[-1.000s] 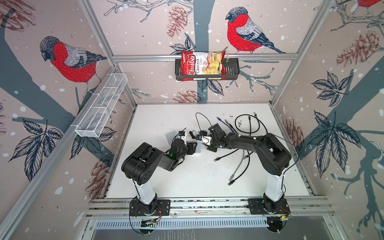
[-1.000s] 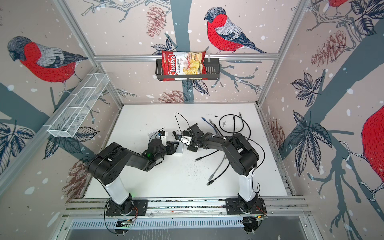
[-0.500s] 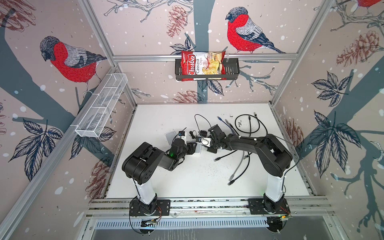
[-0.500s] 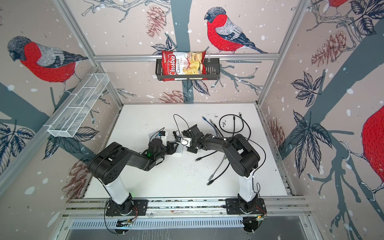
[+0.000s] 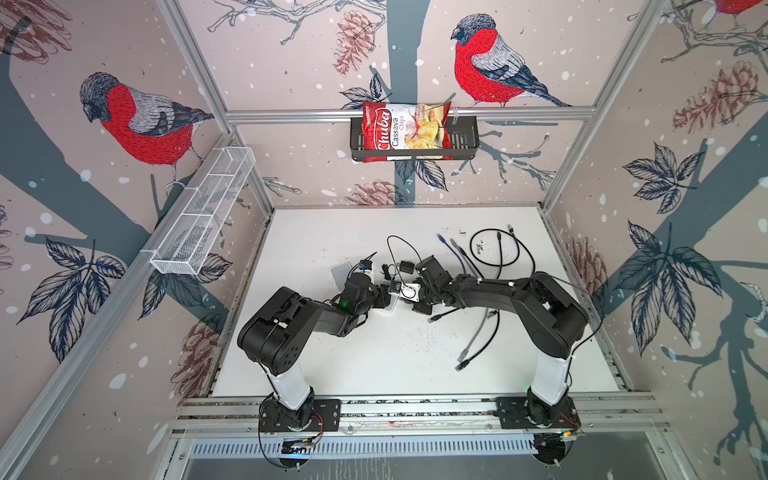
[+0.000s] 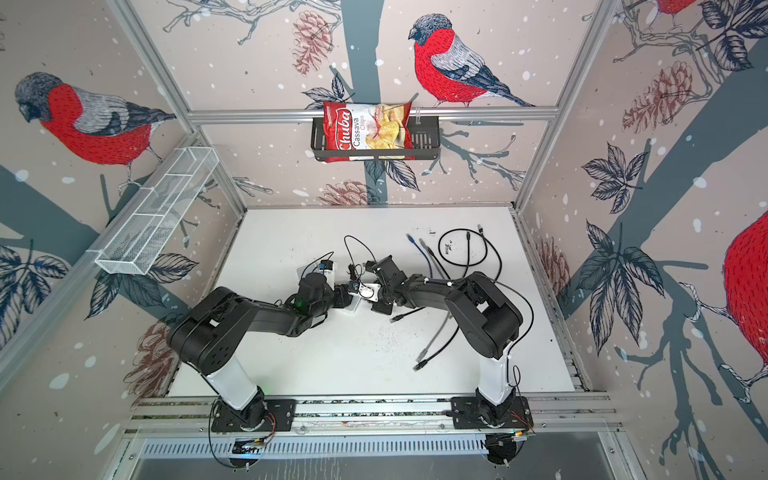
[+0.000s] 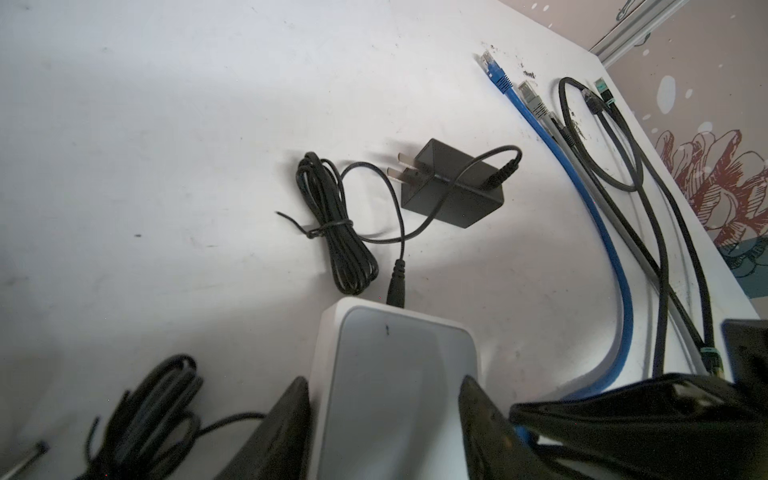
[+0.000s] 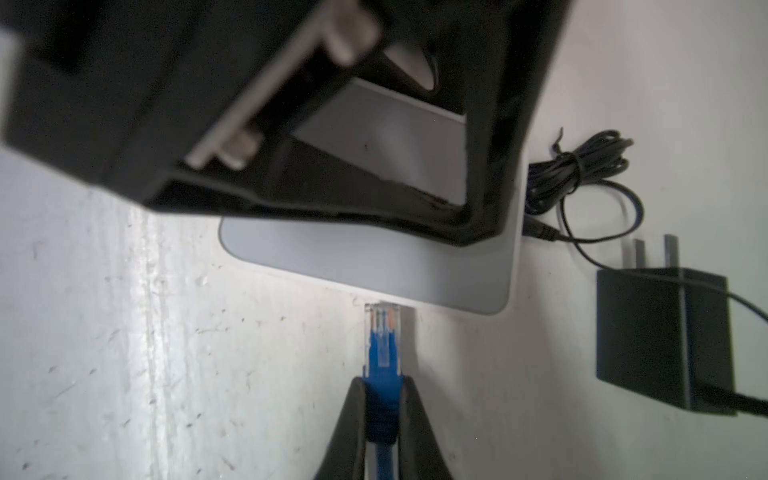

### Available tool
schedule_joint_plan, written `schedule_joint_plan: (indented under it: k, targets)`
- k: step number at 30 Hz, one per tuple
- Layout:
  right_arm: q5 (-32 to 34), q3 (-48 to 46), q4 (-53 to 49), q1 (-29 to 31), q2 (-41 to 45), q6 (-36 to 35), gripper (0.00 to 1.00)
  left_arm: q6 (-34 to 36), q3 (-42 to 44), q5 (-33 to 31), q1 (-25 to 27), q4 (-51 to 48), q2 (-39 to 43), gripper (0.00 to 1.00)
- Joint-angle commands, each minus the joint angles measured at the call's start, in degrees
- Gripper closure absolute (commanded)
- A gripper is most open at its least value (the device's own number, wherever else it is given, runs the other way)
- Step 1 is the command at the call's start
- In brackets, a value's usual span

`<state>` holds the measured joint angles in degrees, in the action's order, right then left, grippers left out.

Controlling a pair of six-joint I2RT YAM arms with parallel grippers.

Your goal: Insert the plug into the switch port

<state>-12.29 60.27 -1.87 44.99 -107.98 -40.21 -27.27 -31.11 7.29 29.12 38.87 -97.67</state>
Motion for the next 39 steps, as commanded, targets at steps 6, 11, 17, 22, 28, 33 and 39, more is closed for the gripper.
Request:
schedule_joint_plan:
  k: [6, 11, 17, 22, 28, 33, 39]
  targets:
    - [-0.7, -0.9, 2.4, -5.5, 4.0, 5.7, 0.96, 8.1, -1.7, -2.6, 0.9, -12.1, 5.6, 0.19]
    - [0.5, 0.9, 0.8, -7.0, 3.8, 5.9, 0.96, 11.2, -6.0, -7.5, 4.9, -25.4, 7.5, 0.03]
    - [0.4, 1.6, 0.9, -7.4, 3.8, 6.1, 0.96, 10.8, -8.3, -15.2, 8.8, -36.4, 7.2, 0.05]
    - [-0.2, 1.6, 1.1, -7.6, 3.8, 6.2, 0.96, 9.5, -6.2, -16.7, 8.9, -37.4, 8.2, 0.07]
    - [-0.5, 1.8, 1.0, -7.5, 3.8, 6.4, 0.96, 8.8, -5.3, -18.1, 9.4, -37.2, 8.2, 0.08]
    - [-0.9, 1.8, 1.2, -7.5, 3.6, 6.5, 0.96, 9.3, -5.0, -18.5, 9.5, -35.3, 8.2, 0.09]
    - [-1.7, 2.2, 0.1, -7.2, 3.2, 6.6, 0.96, 10.9, -4.5, -17.1, 9.5, -31.6, 7.2, 0.20]
